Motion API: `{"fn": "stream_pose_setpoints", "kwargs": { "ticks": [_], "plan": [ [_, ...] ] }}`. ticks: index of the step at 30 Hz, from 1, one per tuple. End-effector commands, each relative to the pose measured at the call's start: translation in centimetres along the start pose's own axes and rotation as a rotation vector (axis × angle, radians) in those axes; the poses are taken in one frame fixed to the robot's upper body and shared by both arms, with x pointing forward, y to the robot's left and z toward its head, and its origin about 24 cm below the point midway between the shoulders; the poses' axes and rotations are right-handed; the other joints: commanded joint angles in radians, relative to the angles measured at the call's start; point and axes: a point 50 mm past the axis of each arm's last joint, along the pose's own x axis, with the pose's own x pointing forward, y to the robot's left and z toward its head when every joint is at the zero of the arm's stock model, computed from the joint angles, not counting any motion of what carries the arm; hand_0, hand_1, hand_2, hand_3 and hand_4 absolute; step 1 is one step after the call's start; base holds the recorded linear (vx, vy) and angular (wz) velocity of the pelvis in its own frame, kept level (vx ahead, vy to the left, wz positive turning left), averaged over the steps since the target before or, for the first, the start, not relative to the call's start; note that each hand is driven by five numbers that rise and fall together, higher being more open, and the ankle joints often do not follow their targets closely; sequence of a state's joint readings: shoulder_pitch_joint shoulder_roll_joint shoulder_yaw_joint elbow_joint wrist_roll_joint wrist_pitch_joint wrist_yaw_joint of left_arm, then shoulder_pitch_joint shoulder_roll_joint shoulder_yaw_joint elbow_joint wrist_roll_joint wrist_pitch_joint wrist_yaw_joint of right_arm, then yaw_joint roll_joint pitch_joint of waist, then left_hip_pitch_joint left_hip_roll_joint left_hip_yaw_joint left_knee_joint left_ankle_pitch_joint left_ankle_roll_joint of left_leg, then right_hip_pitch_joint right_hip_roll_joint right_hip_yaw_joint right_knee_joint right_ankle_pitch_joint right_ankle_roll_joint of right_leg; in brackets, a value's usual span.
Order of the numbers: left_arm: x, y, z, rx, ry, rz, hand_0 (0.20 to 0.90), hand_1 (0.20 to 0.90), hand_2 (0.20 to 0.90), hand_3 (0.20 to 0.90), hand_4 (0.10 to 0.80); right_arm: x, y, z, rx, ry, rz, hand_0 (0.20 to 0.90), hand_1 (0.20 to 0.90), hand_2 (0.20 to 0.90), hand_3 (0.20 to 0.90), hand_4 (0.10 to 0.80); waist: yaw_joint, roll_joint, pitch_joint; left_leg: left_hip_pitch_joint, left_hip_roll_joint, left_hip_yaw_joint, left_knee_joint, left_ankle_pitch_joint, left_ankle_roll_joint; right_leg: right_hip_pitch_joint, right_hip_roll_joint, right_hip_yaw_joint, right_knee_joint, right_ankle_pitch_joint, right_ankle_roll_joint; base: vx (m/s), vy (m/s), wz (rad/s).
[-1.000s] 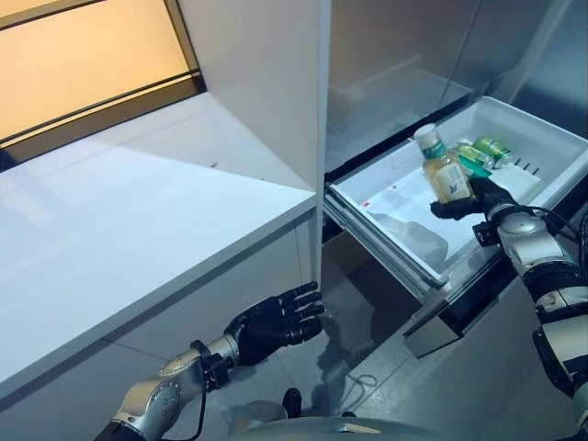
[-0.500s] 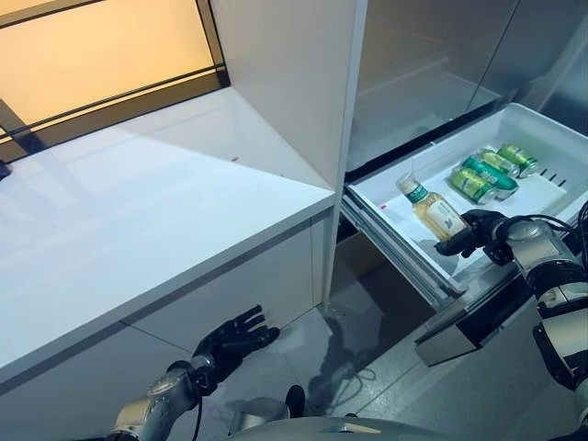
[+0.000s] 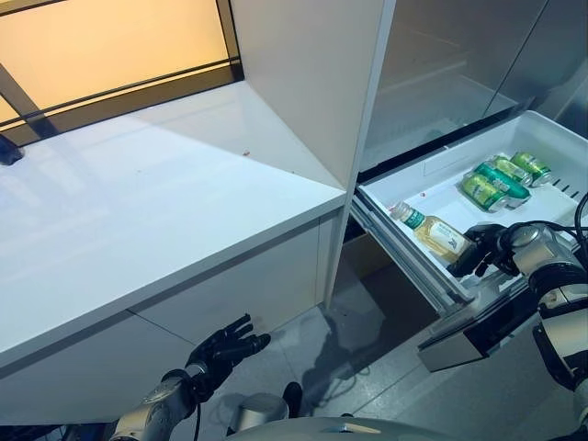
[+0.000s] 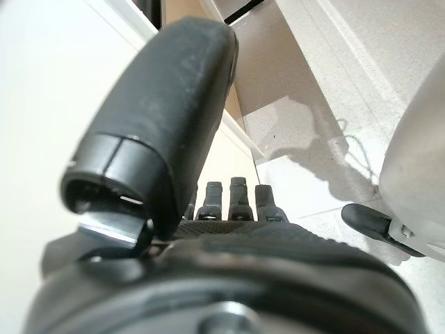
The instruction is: Put drinks into fridge and close the fridge
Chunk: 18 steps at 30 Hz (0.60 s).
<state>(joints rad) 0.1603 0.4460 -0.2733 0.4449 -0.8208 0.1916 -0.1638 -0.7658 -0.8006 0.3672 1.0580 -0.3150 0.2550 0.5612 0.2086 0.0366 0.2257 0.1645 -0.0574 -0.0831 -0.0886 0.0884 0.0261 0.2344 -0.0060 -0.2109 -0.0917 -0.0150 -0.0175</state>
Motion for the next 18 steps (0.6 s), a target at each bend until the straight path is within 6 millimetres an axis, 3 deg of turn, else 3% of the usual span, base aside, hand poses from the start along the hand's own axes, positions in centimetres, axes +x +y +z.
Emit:
{"fn": "stream_pose_setpoints", "kwargs": {
  "ticks": [1,8,18],
  "plan": [
    [-0.4,-1.1,2.0,0.054,-0.108,-0.081,0.9,0.9,0.9,0.9,0.8,-3.2,-4.7,-4.5,0.113,0.105,-0.085,0.3,0.3,0.3,0.2,0.1,-0.048,-0.012,-0.061,0.017,0.01,0.057,0.009,-0.091,-0.031,-0.044,-0.029,-0.03,0.041,0.002,0.084,0.031,-0.016,0.01],
    [-0.7,-0.6,1.7,0.045,-0.087,-0.068,0.9,0.9,0.9,0.9,0.8,-2.5,-3.5,-4.5,0.299,0.028,-0.03,0.3,0.3,0.3,0.2,0.1,-0.051,-0.009,-0.067,0.021,0.014,0.054,0.013,-0.093,-0.035,-0.044,-0.03,-0.035,0.051,-0.005,0.086,0.032,-0.013,0.0],
    [-0.6,-0.8,1.6,0.029,-0.084,-0.066,0.9,0.9,0.9,0.9,0.8,-2.0,-2.2,-5.1,0.402,0.154,0.022,0.3,0.3,0.3,0.2,0.1,-0.042,-0.008,-0.065,0.019,0.015,0.038,0.019,-0.088,-0.039,-0.044,-0.031,-0.044,0.061,-0.01,0.082,0.026,0.001,0.03]
  ]
}}
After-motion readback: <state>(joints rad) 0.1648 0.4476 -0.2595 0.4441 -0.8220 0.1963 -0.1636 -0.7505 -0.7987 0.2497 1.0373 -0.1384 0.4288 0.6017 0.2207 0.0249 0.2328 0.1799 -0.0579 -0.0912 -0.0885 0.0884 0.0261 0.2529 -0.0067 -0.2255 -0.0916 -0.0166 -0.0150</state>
